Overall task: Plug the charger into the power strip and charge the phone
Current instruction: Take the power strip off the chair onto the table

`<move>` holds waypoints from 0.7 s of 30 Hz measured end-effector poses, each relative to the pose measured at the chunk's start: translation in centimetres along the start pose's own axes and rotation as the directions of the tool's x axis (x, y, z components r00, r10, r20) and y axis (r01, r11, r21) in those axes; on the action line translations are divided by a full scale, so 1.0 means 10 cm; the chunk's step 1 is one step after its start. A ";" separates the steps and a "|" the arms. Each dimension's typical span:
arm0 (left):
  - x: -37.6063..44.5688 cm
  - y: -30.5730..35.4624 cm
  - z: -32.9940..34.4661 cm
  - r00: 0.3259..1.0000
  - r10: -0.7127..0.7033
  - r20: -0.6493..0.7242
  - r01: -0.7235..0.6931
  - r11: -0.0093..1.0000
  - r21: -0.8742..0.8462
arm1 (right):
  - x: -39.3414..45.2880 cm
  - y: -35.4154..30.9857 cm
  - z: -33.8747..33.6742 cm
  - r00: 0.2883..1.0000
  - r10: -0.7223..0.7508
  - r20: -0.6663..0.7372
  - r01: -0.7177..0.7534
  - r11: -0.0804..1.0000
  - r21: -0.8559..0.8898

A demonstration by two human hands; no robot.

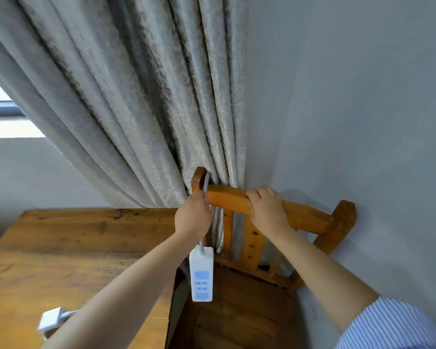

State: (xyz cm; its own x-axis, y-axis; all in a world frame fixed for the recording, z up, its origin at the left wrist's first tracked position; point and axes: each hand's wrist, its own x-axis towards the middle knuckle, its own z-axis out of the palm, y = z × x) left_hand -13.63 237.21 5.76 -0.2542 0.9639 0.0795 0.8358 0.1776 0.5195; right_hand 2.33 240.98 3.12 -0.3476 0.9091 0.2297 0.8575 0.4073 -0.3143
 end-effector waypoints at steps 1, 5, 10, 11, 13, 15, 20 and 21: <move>0.05 0.01 -0.05 1.000 0.000 -0.016 0.000 1.000 0.013 | 0.02 -0.02 0.00 1.000 0.023 -0.008 -0.023 1.000 0.008; 0.33 0.01 -0.28 0.995 -0.058 -0.075 0.061 0.997 0.040 | 0.05 -0.01 0.01 0.999 0.053 0.001 -0.053 0.999 0.006; 0.55 -0.02 -0.48 0.996 -0.085 0.015 0.082 0.986 0.148 | 0.05 -0.03 -0.01 0.997 0.000 -0.072 0.000 1.000 -0.004; 0.54 -0.04 -0.49 0.996 -0.083 0.027 0.078 0.983 0.165 | 0.05 -0.03 -0.01 0.997 -0.003 -0.082 0.002 1.000 -0.011; 0.51 -0.09 -0.49 0.995 -0.090 0.044 0.079 0.976 0.202 | 0.05 -0.03 0.00 0.996 -0.006 -0.088 0.002 0.999 -0.038; 0.46 -0.15 -0.51 0.993 -0.090 0.075 0.068 0.964 0.258 | 0.05 -0.04 0.02 0.996 0.006 -0.085 -0.010 0.999 -0.048; 0.29 -0.31 -0.65 0.985 -0.081 0.150 0.031 0.951 0.309 | 0.04 -0.14 0.04 0.995 0.078 -0.056 -0.083 0.993 -0.087; 0.24 -0.35 -0.68 0.985 -0.069 0.157 0.017 0.949 0.315 | 0.04 -0.17 0.04 0.994 0.100 -0.044 -0.104 0.989 -0.109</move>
State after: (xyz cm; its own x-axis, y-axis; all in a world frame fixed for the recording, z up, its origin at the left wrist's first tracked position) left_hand -20.42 237.54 9.90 -0.2320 0.9685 -0.0910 0.9421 0.2470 0.2266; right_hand 0.62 240.72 3.40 -0.2432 0.9406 0.2371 0.9252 0.2983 -0.2346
